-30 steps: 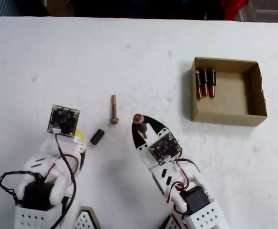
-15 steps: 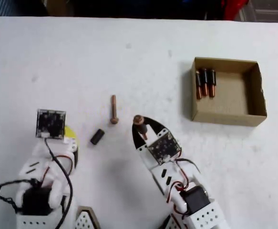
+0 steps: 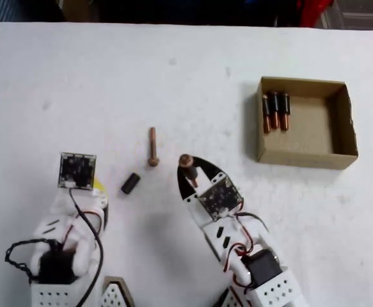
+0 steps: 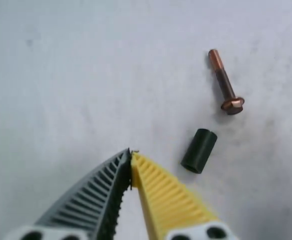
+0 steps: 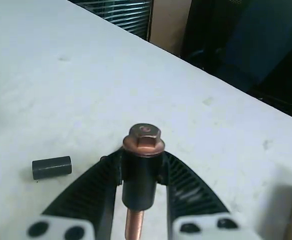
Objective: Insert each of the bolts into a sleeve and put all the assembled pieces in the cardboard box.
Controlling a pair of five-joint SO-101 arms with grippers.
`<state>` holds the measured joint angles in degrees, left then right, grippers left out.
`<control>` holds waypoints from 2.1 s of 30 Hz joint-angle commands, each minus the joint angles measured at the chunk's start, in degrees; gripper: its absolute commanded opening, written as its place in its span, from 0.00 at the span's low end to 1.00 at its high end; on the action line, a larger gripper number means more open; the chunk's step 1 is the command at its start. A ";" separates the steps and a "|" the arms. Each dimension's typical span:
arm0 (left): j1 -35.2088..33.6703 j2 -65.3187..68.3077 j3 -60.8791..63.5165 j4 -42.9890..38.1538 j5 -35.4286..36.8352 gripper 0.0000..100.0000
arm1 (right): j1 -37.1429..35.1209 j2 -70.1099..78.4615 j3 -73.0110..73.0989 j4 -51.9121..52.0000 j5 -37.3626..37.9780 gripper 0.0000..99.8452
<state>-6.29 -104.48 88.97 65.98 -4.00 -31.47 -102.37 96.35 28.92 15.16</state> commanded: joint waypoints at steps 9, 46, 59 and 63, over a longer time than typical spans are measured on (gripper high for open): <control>-0.13 0.13 6.07 2.02 -0.62 0.02 | 0.66 -0.75 0.53 0.13 0.62 0.02; -0.48 0.13 8.00 7.65 -4.22 0.02 | 26.59 -0.04 -26.46 32.04 5.19 0.02; -0.48 0.13 8.00 7.47 -4.31 0.02 | 28.88 47.25 -55.03 31.78 5.10 0.02; -0.48 0.13 8.00 7.47 -4.31 0.02 | 33.54 63.60 -65.14 31.69 5.10 0.02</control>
<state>-6.29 -103.96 97.05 73.36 -7.87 -0.97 -49.80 40.53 60.84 19.74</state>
